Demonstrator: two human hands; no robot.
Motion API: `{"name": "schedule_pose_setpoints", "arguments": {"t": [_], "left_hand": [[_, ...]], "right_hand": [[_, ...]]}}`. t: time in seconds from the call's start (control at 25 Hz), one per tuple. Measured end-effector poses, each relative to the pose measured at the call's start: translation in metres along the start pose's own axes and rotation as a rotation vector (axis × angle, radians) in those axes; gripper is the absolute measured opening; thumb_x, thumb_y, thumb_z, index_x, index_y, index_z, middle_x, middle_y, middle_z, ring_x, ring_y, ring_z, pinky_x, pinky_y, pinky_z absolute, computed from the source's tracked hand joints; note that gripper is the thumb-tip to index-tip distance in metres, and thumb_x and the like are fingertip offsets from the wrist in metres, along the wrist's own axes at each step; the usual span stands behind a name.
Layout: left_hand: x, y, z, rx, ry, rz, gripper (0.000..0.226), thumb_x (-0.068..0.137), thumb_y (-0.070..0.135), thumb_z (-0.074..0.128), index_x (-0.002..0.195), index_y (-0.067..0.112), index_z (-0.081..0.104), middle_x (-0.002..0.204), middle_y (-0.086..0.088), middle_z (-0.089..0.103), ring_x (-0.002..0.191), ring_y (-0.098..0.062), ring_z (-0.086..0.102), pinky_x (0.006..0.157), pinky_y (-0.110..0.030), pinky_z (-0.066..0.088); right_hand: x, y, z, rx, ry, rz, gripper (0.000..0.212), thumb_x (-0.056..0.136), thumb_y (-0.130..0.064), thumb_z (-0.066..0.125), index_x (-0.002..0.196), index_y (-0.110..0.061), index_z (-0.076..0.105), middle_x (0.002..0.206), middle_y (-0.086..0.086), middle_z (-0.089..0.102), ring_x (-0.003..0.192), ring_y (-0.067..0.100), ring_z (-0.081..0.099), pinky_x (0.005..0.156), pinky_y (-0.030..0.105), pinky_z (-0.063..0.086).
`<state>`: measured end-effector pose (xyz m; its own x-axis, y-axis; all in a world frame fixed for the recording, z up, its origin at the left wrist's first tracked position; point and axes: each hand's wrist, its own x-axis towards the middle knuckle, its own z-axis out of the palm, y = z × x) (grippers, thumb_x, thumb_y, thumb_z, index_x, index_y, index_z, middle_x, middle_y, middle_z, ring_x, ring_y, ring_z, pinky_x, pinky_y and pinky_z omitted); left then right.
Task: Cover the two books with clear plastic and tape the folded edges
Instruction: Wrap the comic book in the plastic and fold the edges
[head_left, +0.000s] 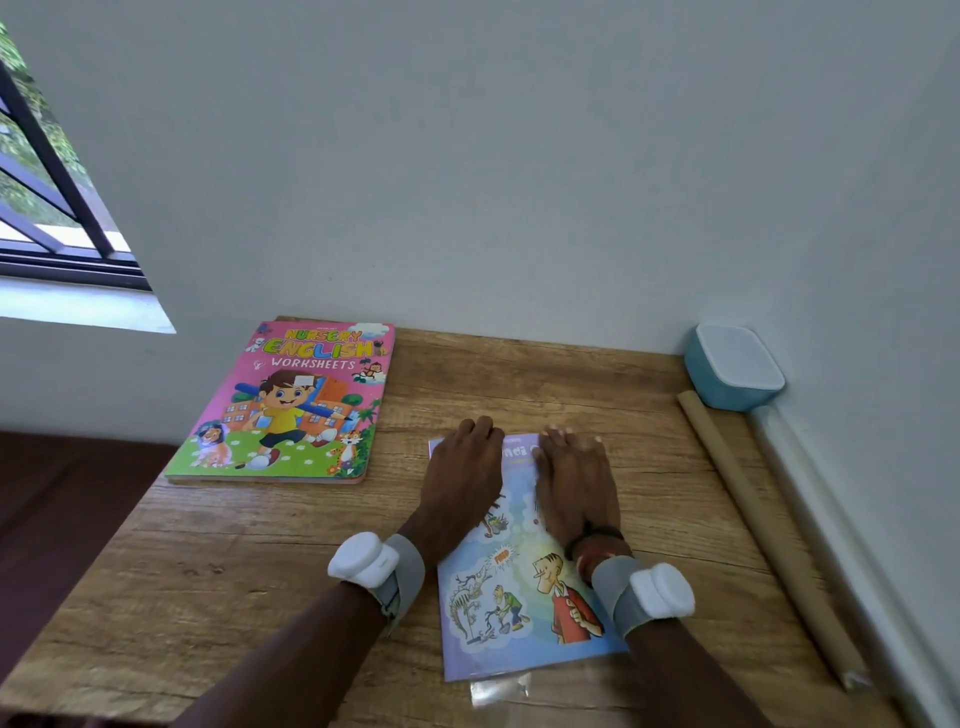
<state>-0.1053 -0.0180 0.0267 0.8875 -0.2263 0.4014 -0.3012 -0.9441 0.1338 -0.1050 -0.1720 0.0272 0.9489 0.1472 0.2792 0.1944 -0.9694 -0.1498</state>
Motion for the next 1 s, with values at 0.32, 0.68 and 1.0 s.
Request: {"name": "schedule_pose_setpoints", "arguments": {"t": [0.32, 0.68, 1.0], "left_hand": [[-0.007, 0.002, -0.003, 0.064, -0.072, -0.021, 0.018, 0.069, 0.006, 0.071, 0.083, 0.014, 0.063, 0.086, -0.001, 0.058, 0.075, -0.016, 0.056, 0.044, -0.024, 0.028], [0.043, 0.009, -0.012, -0.262, -0.145, 0.34, 0.034, 0.079, 0.009, 0.068, 0.113, 0.01, 0.068, 0.114, -0.007, 0.067, 0.107, -0.026, 0.057, 0.077, -0.036, 0.049], [0.046, -0.024, 0.002, 0.121, -0.077, 0.317, 0.024, 0.081, 0.018, 0.055, 0.104, 0.018, 0.062, 0.104, -0.007, 0.062, 0.098, -0.029, 0.056, 0.075, -0.041, 0.044]], "right_hand": [[-0.004, -0.01, -0.007, -0.023, -0.066, 0.188, 0.063, 0.093, -0.039, 0.013, 0.131, -0.018, 0.058, 0.137, 0.001, 0.057, 0.13, 0.034, 0.047, 0.112, 0.056, 0.023], [-0.05, -0.067, -0.008, 0.003, -0.057, 0.293, 0.061, 0.08, -0.042, 0.036, 0.11, 0.0, 0.067, 0.117, 0.023, 0.065, 0.112, 0.043, 0.06, 0.094, 0.055, 0.027], [-0.028, -0.011, -0.014, 0.066, -0.226, -0.05, 0.085, 0.08, -0.072, 0.017, 0.142, -0.022, 0.044, 0.155, 0.001, 0.033, 0.146, 0.026, 0.02, 0.113, 0.052, 0.005]]}}
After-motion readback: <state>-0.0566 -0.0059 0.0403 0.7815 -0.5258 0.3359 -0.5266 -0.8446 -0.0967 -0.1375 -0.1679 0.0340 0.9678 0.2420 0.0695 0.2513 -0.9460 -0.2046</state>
